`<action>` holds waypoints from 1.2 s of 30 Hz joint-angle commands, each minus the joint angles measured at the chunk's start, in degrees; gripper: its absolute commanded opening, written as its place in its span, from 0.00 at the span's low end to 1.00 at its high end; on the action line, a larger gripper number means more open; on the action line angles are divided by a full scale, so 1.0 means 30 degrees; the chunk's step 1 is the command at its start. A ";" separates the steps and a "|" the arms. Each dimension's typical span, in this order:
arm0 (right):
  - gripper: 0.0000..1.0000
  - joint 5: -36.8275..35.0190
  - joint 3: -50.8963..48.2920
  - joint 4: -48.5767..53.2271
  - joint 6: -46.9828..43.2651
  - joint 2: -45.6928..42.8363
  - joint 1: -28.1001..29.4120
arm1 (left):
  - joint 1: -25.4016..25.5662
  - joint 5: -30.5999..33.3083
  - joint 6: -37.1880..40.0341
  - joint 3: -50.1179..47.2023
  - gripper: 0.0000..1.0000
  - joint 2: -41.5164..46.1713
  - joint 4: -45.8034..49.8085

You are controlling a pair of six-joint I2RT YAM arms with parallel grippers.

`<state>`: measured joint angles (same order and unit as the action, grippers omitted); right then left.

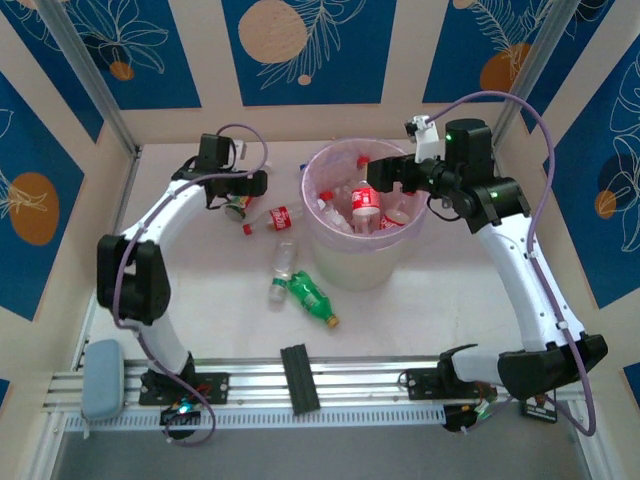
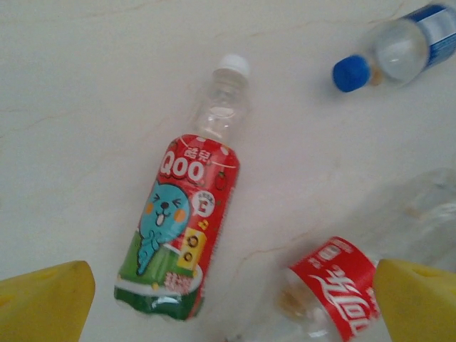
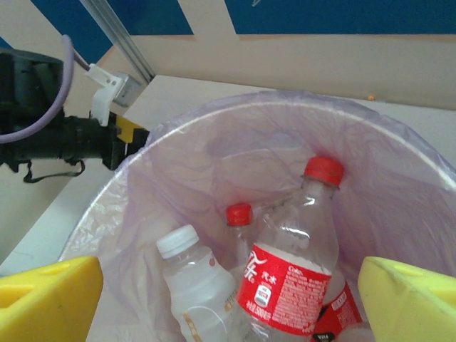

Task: Put the plastic bottles in the bin

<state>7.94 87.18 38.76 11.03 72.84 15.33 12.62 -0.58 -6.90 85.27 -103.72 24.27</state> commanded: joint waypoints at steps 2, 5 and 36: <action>0.93 0.0049 -0.0344 0.0519 -0.0016 -0.0545 -0.0386 | -0.0441 0.0817 0.1409 0.2437 1.00 -0.2147 0.1966; 0.93 0.0047 -0.0457 0.0476 -0.0020 -0.0659 -0.0550 | -0.0544 0.1005 0.1652 0.3456 1.00 -0.3554 0.2938; 0.92 0.0155 -0.1032 0.0325 0.0067 -0.0772 -0.0888 | -0.1042 0.0866 0.1852 0.4731 0.64 -0.7191 0.4438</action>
<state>7.94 84.47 39.48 11.03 71.68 12.97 10.24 1.58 -1.61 99.53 -127.57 37.10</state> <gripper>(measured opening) 0.924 0.651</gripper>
